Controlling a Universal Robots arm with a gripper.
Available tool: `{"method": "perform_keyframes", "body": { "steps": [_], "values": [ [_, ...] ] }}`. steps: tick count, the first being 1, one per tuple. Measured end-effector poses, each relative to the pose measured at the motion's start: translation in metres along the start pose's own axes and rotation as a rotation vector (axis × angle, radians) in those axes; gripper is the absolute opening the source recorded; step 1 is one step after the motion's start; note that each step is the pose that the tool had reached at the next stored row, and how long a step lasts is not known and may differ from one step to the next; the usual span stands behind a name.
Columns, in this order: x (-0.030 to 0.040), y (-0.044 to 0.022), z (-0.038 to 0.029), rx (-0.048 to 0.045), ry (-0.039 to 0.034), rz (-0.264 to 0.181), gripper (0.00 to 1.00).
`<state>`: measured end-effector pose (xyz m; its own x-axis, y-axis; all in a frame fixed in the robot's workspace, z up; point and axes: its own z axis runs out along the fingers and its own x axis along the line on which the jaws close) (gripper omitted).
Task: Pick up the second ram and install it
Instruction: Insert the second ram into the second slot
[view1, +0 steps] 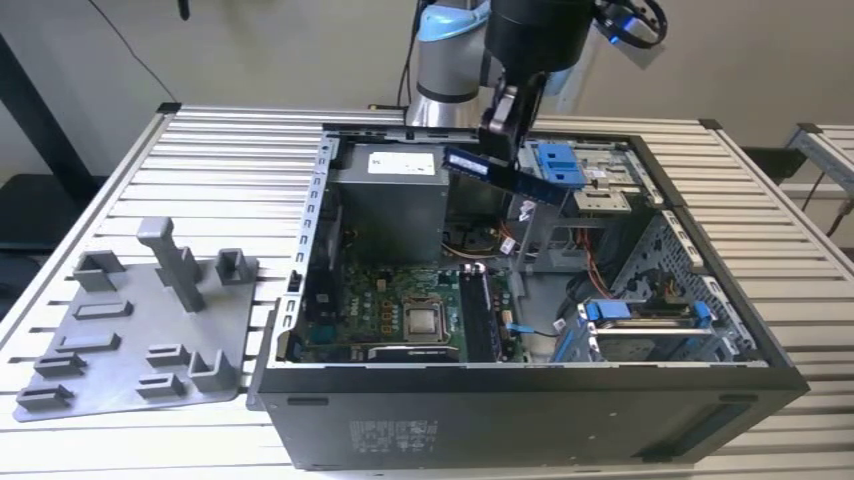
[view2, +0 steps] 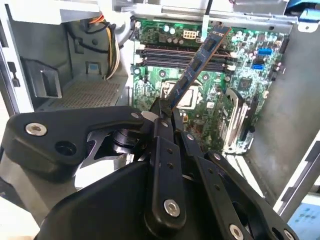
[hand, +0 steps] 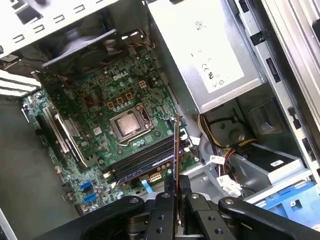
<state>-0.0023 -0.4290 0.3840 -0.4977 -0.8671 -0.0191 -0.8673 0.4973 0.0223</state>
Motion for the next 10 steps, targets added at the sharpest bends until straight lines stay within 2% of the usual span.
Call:
{"method": "perform_keyframes", "body": {
  "steps": [10],
  "values": [
    [0.0000,0.0000,0.0006,0.0032,-0.0038,0.169,0.14]
  ]
}}
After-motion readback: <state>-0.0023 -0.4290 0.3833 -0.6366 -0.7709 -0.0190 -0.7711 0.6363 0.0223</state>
